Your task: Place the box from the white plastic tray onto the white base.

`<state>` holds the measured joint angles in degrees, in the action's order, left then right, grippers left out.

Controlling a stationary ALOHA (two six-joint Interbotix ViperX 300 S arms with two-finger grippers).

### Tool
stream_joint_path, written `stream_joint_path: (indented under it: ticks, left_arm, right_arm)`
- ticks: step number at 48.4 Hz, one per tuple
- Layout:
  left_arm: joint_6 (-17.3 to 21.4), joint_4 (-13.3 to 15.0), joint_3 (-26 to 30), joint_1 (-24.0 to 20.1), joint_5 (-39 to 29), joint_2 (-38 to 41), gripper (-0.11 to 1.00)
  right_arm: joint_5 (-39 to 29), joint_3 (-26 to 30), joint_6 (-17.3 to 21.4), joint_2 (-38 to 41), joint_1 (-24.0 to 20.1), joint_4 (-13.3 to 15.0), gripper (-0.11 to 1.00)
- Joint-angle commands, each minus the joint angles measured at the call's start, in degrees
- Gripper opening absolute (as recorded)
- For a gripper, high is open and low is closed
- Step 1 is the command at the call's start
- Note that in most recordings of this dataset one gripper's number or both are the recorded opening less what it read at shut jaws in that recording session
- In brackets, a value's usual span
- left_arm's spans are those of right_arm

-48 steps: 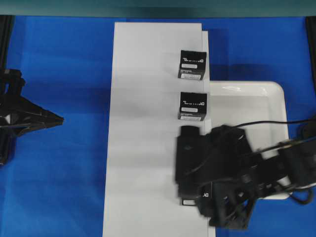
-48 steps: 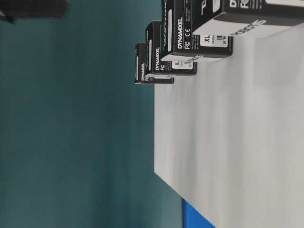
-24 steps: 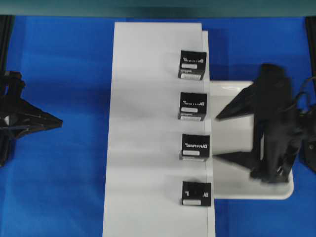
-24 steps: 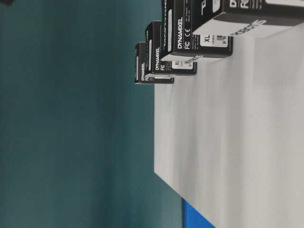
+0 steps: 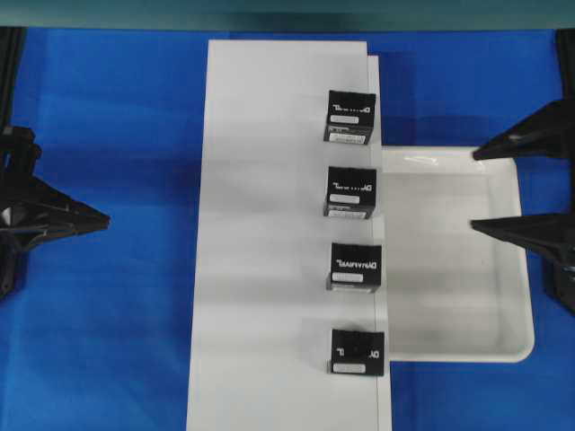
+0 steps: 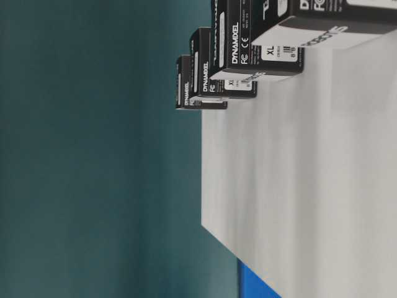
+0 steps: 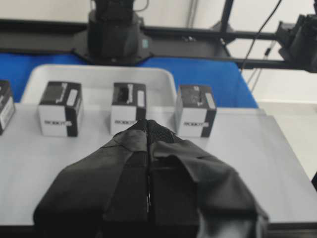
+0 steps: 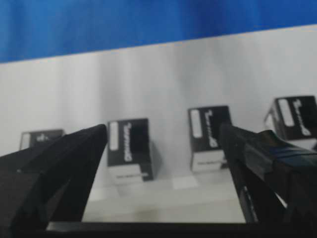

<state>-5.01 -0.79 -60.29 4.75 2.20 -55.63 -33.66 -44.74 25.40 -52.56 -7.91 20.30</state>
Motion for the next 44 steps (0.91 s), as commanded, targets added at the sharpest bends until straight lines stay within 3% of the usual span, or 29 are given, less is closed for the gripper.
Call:
stream_joint_path:
  ticks: [1, 19, 44]
  left_arm:
    - [0.0, -0.1, 1.4, 0.1, 0.5, 0.1, -0.07]
    - [-0.1, -0.1, 1.7, 0.1, 0.3, -1.7, -0.07]
    - [-0.1, -0.1, 1.6, 0.1, 0.4, -1.7, -0.07]
  right_arm:
    - [0.7, -1.4, -0.2, -2.9, 0.3, 0.4, 0.97]
    - [5.4, -9.5, -0.3, -14.2, 0.4, 0.4, 0.96]
    - [9.1, -12.8, -0.5, -18.9, 0.4, 0.5, 0.96]
